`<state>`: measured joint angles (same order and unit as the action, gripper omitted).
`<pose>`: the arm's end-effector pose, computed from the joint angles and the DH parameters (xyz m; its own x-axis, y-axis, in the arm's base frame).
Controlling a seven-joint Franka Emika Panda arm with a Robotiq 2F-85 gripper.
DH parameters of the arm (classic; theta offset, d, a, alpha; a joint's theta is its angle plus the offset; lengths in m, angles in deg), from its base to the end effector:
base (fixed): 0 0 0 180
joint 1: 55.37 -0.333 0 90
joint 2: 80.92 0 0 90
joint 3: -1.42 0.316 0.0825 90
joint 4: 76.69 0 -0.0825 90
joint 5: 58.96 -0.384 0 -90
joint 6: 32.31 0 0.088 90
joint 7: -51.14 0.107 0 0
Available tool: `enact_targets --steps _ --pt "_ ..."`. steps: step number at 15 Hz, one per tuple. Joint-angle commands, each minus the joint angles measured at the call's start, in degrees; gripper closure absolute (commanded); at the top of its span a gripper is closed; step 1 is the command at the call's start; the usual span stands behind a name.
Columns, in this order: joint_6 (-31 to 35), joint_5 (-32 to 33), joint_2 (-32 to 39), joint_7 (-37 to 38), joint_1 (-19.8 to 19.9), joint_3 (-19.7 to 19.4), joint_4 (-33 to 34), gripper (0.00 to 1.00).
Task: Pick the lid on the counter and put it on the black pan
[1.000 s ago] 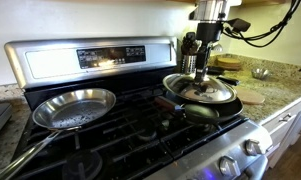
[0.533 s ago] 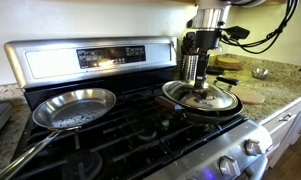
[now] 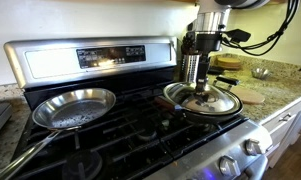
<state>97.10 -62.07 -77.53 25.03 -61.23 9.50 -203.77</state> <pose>0.5168 0.1295 0.3488 0.7876 0.6162 0.0048 0.6155 -0.7864 -0.0529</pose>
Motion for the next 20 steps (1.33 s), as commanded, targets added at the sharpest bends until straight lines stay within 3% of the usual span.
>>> enact_targets --steps 1,14,16,17,20 --pt "0.63 1.12 -2.16 0.51 -0.12 -0.24 -2.25 0.81" --pt "0.06 3.26 -2.72 2.3 -0.1 -0.33 -3.66 0.81" --pt "-0.44 2.36 -2.98 1.93 -0.06 -0.28 -3.66 0.31" --pt "-0.31 2.21 -3.19 1.82 -0.06 -0.27 -3.76 0.31" --pt "0.51 2.77 -5.01 2.56 -0.07 -0.43 -4.72 0.13"
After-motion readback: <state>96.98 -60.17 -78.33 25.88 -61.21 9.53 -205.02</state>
